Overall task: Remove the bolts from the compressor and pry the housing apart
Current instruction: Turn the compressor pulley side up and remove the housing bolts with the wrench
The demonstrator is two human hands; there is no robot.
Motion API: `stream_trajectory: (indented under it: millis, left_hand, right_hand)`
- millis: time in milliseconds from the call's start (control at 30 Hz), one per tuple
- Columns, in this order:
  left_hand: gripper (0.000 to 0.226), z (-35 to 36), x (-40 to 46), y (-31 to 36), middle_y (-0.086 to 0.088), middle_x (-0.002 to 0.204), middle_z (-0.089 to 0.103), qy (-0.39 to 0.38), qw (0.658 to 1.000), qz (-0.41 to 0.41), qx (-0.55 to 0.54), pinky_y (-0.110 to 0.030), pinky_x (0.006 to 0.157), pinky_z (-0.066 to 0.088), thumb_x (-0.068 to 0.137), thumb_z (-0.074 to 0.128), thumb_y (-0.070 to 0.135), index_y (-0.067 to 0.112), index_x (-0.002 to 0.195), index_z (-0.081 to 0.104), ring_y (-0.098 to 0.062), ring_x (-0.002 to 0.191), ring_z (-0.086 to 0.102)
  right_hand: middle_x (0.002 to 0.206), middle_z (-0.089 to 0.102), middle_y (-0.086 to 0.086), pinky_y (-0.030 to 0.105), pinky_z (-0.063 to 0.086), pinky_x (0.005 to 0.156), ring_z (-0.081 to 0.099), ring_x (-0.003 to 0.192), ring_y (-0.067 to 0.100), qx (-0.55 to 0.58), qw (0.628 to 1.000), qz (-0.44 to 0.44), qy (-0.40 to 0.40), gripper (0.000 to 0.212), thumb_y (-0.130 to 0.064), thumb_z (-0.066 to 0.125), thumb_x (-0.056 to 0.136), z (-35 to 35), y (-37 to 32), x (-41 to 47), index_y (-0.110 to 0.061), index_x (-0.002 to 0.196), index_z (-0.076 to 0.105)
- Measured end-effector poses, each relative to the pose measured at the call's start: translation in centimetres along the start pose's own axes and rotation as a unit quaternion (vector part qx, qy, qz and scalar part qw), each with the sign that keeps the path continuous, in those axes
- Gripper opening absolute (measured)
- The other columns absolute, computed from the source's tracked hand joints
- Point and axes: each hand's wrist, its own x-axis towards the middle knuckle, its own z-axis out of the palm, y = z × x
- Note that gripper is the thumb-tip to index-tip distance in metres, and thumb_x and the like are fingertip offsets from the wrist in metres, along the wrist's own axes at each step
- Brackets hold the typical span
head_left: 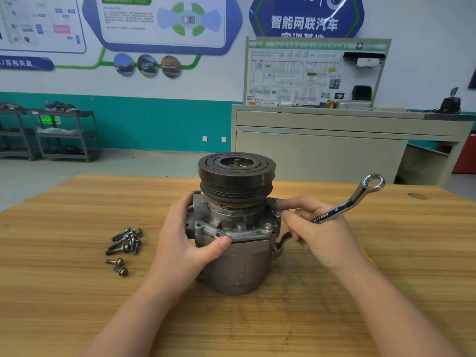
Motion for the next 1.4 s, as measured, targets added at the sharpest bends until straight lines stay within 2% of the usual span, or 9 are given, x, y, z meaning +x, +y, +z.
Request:
stream_trajectory:
  millis: [133, 567, 700, 800, 900, 967, 1100, 1233, 1400]
  left_hand:
    - [0.072, 0.07, 0.01, 0.06, 0.028, 0.124, 0.050, 0.004, 1.000, 0.006, -0.001, 0.004, 0.083, 0.036, 0.059, 0.069, 0.064, 0.063, 0.121, 0.033, 0.017, 0.115, 0.045]
    - [0.076, 0.09, -0.02, 0.02, 0.027, 0.128, 0.049, 0.002, 1.000, -0.004, 0.002, -0.003, 0.086, 0.038, 0.057, 0.068, 0.068, 0.062, 0.123, 0.031, 0.013, 0.118, 0.046]
    - [0.075, 0.09, -0.02, 0.03, 0.028, 0.127, 0.049, 0.004, 1.000, 0.000, 0.002, -0.006, 0.088, 0.038, 0.057, 0.068, 0.069, 0.062, 0.122, 0.032, 0.013, 0.118, 0.046]
    - [0.074, 0.10, 0.00, -0.03, 0.028, 0.127, 0.049, 0.003, 1.000, 0.001, 0.004, -0.010, 0.089, 0.038, 0.057, 0.068, 0.069, 0.064, 0.122, 0.031, 0.013, 0.118, 0.046]
    - [0.075, 0.07, -0.02, 0.00, 0.028, 0.127, 0.048, 0.001, 1.000, -0.002, 0.006, -0.009, 0.089, 0.037, 0.057, 0.068, 0.070, 0.065, 0.121, 0.029, 0.014, 0.117, 0.045]
    - [0.074, 0.05, -0.04, 0.01, 0.028, 0.127, 0.049, 0.002, 1.000, 0.001, 0.005, -0.009, 0.090, 0.038, 0.058, 0.068, 0.069, 0.066, 0.121, 0.031, 0.013, 0.117, 0.046]
    - [0.074, 0.03, -0.05, -0.03, 0.026, 0.128, 0.050, 0.003, 1.000, 0.005, 0.002, -0.012, 0.092, 0.038, 0.058, 0.069, 0.068, 0.064, 0.122, 0.032, 0.010, 0.119, 0.046]
    - [0.071, 0.07, 0.01, 0.01, 0.025, 0.126, 0.052, 0.005, 1.000, 0.008, -0.006, -0.003, 0.087, 0.039, 0.058, 0.070, 0.063, 0.064, 0.120, 0.034, 0.011, 0.117, 0.048]
    - [0.073, 0.13, 0.05, -0.05, 0.022, 0.125, 0.052, 0.005, 1.000, 0.012, -0.016, 0.002, 0.082, 0.038, 0.059, 0.071, 0.063, 0.060, 0.122, 0.035, 0.014, 0.113, 0.049]
  right_hand:
    - [0.042, 0.049, -0.007, 0.012, 0.035, 0.041, 0.044, 0.040, 0.003, -0.011, 1.000, 0.006, 0.003, 0.013, -0.017, 0.076, 0.080, 0.16, 0.10, 0.10, -0.027, 0.075, 0.069]
    - [0.042, 0.048, -0.008, 0.010, 0.033, 0.041, 0.041, 0.040, 0.001, 0.007, 1.000, 0.005, -0.014, 0.019, 0.000, 0.066, 0.085, -0.18, -0.35, 0.20, -0.017, 0.084, 0.073]
    - [0.042, 0.046, -0.008, 0.012, 0.034, 0.042, 0.041, 0.041, 0.005, 0.007, 1.000, 0.007, -0.009, 0.010, -0.013, 0.074, 0.079, 0.17, -0.24, 0.11, -0.018, 0.086, 0.068]
    - [0.043, 0.046, -0.010, 0.013, 0.033, 0.043, 0.039, 0.041, 0.004, 0.000, 1.000, -0.008, 0.008, 0.011, -0.007, 0.075, 0.078, 0.23, -0.25, 0.24, -0.018, 0.078, 0.071]
    - [0.044, 0.047, -0.012, 0.011, 0.034, 0.045, 0.040, 0.042, 0.002, -0.008, 1.000, -0.014, -0.005, 0.019, -0.002, 0.070, 0.083, -0.22, -0.33, 0.12, -0.021, 0.086, 0.075]
    - [0.044, 0.047, -0.010, 0.011, 0.034, 0.045, 0.041, 0.042, 0.003, -0.013, 1.000, -0.006, -0.011, 0.015, -0.010, 0.073, 0.081, -0.09, -0.23, 0.00, -0.023, 0.089, 0.072]
    - [0.043, 0.046, -0.009, 0.012, 0.032, 0.044, 0.038, 0.041, 0.004, -0.023, 1.000, -0.002, 0.019, 0.010, -0.014, 0.078, 0.076, 0.04, -0.19, 0.17, -0.023, 0.075, 0.073]
    - [0.044, 0.045, -0.009, 0.011, 0.032, 0.044, 0.037, 0.041, 0.003, -0.022, 1.000, 0.005, -0.004, 0.021, -0.010, 0.073, 0.081, -0.43, -0.28, 0.15, -0.031, 0.084, 0.076]
    - [0.042, 0.046, -0.007, 0.012, 0.030, 0.042, 0.036, 0.039, 0.005, -0.042, 0.998, 0.003, 0.037, 0.011, -0.018, 0.080, 0.074, -0.03, -0.16, 0.18, -0.025, 0.073, 0.072]
